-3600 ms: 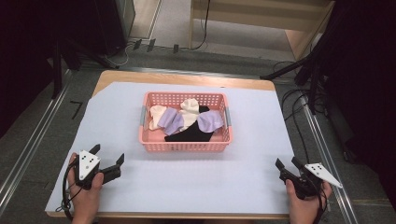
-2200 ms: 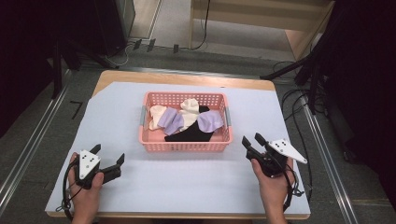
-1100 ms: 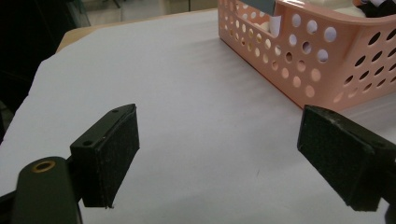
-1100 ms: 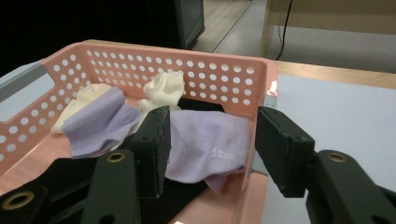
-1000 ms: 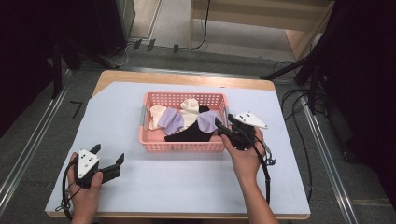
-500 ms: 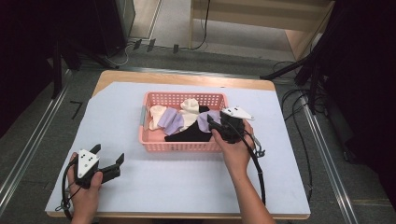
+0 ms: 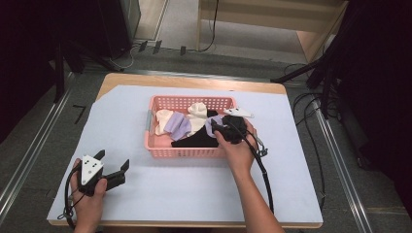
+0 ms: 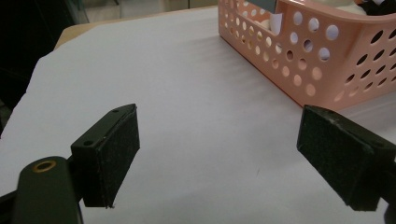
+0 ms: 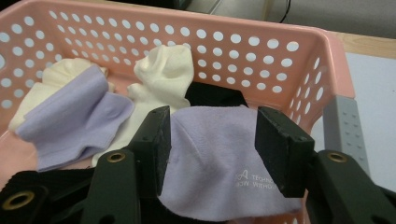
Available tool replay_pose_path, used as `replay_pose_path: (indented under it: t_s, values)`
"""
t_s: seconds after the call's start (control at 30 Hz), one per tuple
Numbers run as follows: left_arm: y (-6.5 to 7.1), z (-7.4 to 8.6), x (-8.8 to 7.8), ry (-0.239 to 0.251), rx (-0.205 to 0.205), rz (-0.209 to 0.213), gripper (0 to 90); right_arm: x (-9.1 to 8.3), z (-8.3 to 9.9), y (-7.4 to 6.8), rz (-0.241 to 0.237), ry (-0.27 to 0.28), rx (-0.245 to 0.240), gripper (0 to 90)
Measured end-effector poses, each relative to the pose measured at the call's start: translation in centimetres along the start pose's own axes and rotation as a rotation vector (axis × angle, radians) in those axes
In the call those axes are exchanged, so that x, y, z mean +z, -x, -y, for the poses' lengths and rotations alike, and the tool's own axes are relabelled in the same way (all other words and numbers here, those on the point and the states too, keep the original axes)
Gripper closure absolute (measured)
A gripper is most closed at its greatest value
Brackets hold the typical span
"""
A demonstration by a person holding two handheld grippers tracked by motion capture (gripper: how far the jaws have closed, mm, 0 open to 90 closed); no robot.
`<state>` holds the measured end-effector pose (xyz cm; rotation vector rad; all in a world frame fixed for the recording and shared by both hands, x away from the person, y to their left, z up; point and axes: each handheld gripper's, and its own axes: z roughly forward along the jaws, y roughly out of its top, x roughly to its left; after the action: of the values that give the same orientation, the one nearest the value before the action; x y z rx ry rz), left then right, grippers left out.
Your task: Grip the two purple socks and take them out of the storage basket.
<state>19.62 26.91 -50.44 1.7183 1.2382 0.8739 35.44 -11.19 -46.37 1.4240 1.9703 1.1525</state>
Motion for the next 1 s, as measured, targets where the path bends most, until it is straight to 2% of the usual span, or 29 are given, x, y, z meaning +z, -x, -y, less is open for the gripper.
replay_pose_path:
  t_s: [0.07, 0.27, 0.43, 0.5, 0.53, 0.57, 0.6, 0.63, 0.67, 0.77, 0.9, 1.0]
  values:
    - [0.0, 0.0, 0.0, -0.001, -0.003, 0.0, 14.0, 0.2, -0.1, -0.1, 0.006, -0.012, 0.006, 46.5]
    - [0.0, 0.0, 0.1, -0.006, -0.003, 0.002, 14.0, 0.9, -0.2, -0.2, 0.009, -0.111, 0.009, 46.6]
    - [0.1, 0.0, 0.1, -0.008, 0.001, -0.001, 14.0, 1.1, -0.3, -0.3, 0.016, -0.152, -0.002, 46.1]
    - [0.1, 0.0, 0.1, -0.01, 0.003, 0.0, 14.1, 1.3, -0.3, -0.5, 0.032, -0.179, -0.023, 45.9]
    - [0.1, 0.0, 0.1, -0.013, 0.009, 0.003, 14.1, 1.6, -0.3, -0.8, 0.051, -0.226, -0.042, 45.9]
    - [0.1, 0.0, 0.1, -0.013, 0.009, 0.003, 14.1, 1.7, -0.3, -0.9, 0.067, -0.243, -0.071, 45.9]
    - [0.1, 0.0, 0.1, -0.012, 0.009, 0.002, 14.1, 1.7, -0.3, -0.9, 0.067, -0.243, -0.071, 45.9]
    - [0.1, 0.0, 0.1, -0.013, 0.009, 0.002, 14.2, 1.9, -0.2, -1.1, 0.081, -0.261, -0.097, 46.0]
    - [0.1, 0.0, 0.1, -0.012, 0.009, 0.002, 14.1, 2.1, -0.1, -1.5, 0.117, -0.299, -0.148, 46.0]
    - [0.1, 0.0, 0.1, -0.01, 0.006, 0.004, 14.2, 2.4, -0.1, -1.8, 0.135, -0.331, -0.178, 46.6]
    - [0.1, 0.0, 0.1, -0.012, 0.007, 0.002, 14.2, 2.7, -0.2, -1.9, 0.132, -0.382, -0.197, 60.2]
    - [0.1, 0.0, 0.1, -0.009, 0.004, 0.002, 14.2, 2.7, -0.3, -1.5, 0.104, -0.385, -0.153, 76.8]
